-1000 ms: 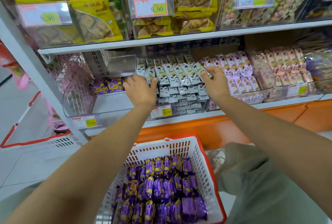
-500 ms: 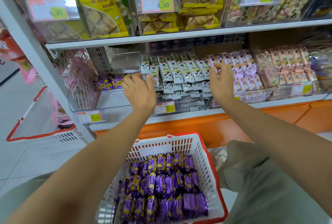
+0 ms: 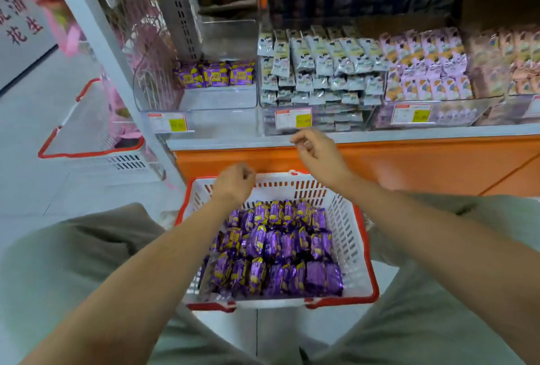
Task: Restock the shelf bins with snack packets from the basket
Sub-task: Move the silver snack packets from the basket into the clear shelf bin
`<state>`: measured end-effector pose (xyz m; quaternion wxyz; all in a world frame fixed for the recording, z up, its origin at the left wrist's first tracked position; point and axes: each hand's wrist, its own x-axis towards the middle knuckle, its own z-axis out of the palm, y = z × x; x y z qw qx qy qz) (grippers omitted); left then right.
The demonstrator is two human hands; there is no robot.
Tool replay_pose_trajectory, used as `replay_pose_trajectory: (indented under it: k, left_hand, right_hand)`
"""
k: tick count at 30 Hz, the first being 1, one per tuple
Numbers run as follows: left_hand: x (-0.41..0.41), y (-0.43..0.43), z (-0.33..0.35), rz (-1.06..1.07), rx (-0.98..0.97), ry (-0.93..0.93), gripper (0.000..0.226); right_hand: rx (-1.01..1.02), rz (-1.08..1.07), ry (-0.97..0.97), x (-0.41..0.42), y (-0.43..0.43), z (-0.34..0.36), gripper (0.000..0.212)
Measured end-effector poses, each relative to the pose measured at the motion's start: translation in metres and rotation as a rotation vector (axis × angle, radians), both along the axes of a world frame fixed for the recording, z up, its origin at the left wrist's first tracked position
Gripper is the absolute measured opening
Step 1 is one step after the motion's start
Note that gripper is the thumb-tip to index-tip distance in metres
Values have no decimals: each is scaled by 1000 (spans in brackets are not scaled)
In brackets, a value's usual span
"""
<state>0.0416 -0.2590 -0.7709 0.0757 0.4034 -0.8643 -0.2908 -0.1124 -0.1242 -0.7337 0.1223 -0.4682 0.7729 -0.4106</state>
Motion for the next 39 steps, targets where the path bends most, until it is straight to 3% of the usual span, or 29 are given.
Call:
replay_pose_trajectory:
  k: [4, 8, 11, 14, 19, 28, 39]
  left_hand:
    - [40, 2, -44, -122, 82, -315, 22]
    - [62, 0, -89, -103, 139, -562, 36]
    - [70, 3, -118, -40, 195, -623, 54]
    - [74, 6, -139, -59, 186, -682, 46]
    - [77, 4, -157, -85, 130, -783, 38]
    - [78, -3, -161, -193, -24, -930, 25]
    - [82, -12, -142, -2, 128, -761, 22]
  right_hand:
    - [347, 137, 59, 16, -10, -62, 37]
    - [635, 289, 93, 32, -18, -115, 57]
    - [819, 405, 164, 44, -23, -148, 66]
    - [929, 523, 183, 50, -25, -173, 70]
    - [1024, 599, 202, 52, -23, -204, 75]
    - [996, 574, 174, 50, -23, -199, 73]
    - [1004, 527, 87, 56, -23, -185, 67]
